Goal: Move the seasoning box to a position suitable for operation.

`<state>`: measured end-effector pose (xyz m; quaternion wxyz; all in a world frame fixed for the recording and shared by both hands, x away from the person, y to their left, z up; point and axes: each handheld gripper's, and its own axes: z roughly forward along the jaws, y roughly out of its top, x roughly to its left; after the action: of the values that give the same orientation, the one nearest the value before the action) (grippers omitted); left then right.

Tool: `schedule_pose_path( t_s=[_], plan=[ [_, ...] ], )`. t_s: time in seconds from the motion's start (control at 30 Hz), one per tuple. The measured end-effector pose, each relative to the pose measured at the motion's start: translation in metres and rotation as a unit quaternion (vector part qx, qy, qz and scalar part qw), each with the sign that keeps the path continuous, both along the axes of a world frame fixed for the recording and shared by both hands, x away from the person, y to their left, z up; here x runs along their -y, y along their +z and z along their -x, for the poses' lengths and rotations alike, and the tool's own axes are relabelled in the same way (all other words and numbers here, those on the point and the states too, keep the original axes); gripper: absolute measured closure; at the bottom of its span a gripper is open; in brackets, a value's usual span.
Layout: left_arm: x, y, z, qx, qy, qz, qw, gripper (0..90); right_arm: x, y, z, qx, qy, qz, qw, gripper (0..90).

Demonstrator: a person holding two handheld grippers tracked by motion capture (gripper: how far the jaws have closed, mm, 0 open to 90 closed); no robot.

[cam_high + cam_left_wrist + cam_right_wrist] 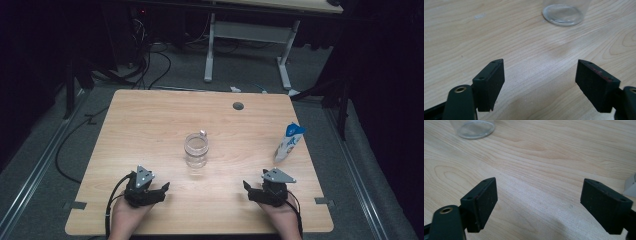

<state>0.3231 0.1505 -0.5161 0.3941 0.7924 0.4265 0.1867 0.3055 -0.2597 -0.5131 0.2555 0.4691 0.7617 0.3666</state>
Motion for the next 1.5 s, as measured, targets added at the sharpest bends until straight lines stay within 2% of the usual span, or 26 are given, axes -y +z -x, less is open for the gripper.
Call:
schedule_pose_path(
  t_s=[0.13,0.17,0.23,0.3,0.33,0.53,0.6,0.67,0.83,0.87,0.9,1.03,1.17,1.2,1.3,1.4,1.43,1.5],
  plan=[
    [-0.005,0.002,0.002,0.001,-0.003,0.014,0.9999,27.0,0.0,0.0,0.001,-0.003,-0.004,-0.011,0.9999,15.4],
    [-0.008,0.003,0.003,0.005,0.0,0.032,0.9995,27.8,0.0,0.0,0.002,-0.001,-0.002,-0.008,1.0,17.2],
    [-0.01,0.002,0.003,0.003,0.002,0.037,0.9993,28.5,0.0,0.0,0.002,-0.003,-0.001,-0.011,0.9999,19.4],
    [-0.012,0.001,0.003,0.002,-0.001,0.038,0.9993,29.6,0.0,0.0,0.002,-0.006,-0.002,-0.017,0.9998,21.4],
    [-0.013,0.001,0.004,0.007,0.004,0.041,0.9991,31.3,-0.001,-0.001,0.001,-0.007,0.006,-0.023,0.9997,23.6],
    [-0.013,0.002,0.006,0.019,0.011,0.038,0.999,35.3,0.0,-0.003,-0.002,-0.019,0.018,-0.032,0.9991,25.4],
    [-0.013,0.002,0.007,0.019,0.012,0.046,0.9987,35.9,0.001,-0.003,-0.002,-0.021,0.019,-0.038,0.9989,26.7],
    [-0.012,0.003,0.006,0.016,0.008,0.052,0.9985,36.3,0.002,-0.003,-0.001,-0.023,0.021,-0.046,0.9985,28.9],
    [-0.011,0.003,0.002,0.018,-0.003,0.047,0.9987,39.2,0.006,-0.004,0.0,-0.022,0.011,-0.054,0.9982,33.3],
    [-0.011,0.003,0.002,0.018,-0.003,0.047,0.9987,39.2,0.006,-0.004,0.0,-0.022,0.011,-0.054,0.9982,33.3],
    [-0.011,0.003,0.0,0.013,-0.008,0.056,0.9983,39.3,0.007,-0.005,-0.001,-0.024,0.007,-0.054,0.9982,34.6],
    [-0.011,0.003,-0.001,0.013,-0.003,0.075,0.9971,43.1,0.008,-0.005,-0.001,-0.027,-0.002,-0.054,0.9982,35.6],
    [-0.009,0.004,0.001,0.019,-0.002,0.078,0.9967,43.2,0.008,-0.007,-0.001,-0.028,0.001,-0.052,0.9982,35.8],
    [-0.006,0.005,0.001,0.023,-0.001,0.071,0.9972,43.3,0.007,-0.007,-0.001,-0.028,0.003,-0.047,0.9985,35.8],
    [-0.003,0.006,0.001,0.026,-0.002,0.077,0.9967,45.0,0.006,-0.008,-0.001,-0.027,0.011,-0.046,0.9985,34.6],
    [0.0,0.009,0.0,0.032,-0.002,0.082,0.9962,49.8,0.006,-0.007,0.001,-0.025,0.017,-0.045,0.9985,34.0],
    [0.005,0.013,-0.002,0.042,-0.003,0.083,0.9957,54.1,0.006,-0.007,0.003,-0.022,0.022,-0.051,0.9982,36.9],
    [0.01,0.016,-0.007,0.041,-0.004,0.087,0.9953,56.8,0.007,-0.006,0.003,-0.022,0.025,-0.05,0.9982,40.9]
  ],
)
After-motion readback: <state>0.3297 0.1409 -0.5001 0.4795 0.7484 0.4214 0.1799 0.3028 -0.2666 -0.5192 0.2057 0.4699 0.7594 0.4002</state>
